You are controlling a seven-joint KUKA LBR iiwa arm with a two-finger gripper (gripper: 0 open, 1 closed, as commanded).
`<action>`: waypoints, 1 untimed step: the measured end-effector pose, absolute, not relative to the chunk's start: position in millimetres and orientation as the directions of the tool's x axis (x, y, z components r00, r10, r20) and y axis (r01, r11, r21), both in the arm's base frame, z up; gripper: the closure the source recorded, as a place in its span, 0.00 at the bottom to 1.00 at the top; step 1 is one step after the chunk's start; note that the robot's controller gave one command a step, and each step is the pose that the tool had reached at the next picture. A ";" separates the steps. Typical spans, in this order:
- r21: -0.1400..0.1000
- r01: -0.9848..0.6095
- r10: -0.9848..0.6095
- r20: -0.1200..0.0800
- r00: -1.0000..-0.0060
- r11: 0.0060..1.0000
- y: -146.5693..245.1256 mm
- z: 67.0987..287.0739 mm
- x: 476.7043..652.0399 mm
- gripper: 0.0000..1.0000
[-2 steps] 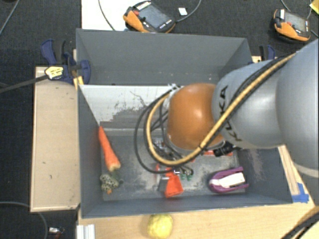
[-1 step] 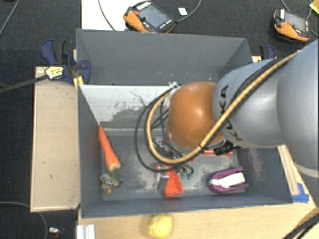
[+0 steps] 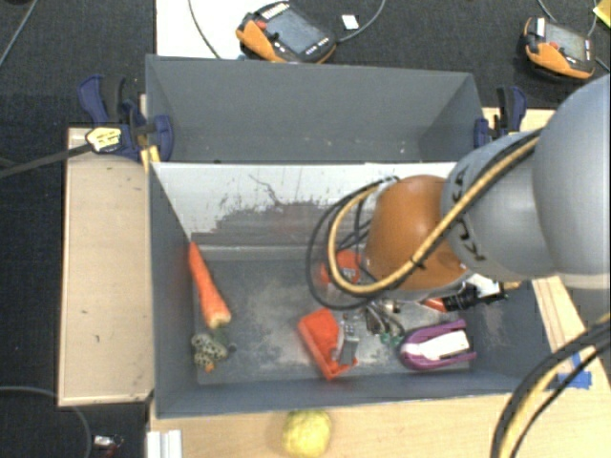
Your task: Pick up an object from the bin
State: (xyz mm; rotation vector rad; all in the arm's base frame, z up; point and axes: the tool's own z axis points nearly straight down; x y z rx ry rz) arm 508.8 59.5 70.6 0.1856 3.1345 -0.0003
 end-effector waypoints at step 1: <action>0.002 -0.184 -0.184 -0.008 -0.983 0.983 69.0 120.3 514.3 0.00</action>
Offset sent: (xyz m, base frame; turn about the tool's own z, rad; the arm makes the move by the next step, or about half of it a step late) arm -0.0309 0.0430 0.0294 -0.4636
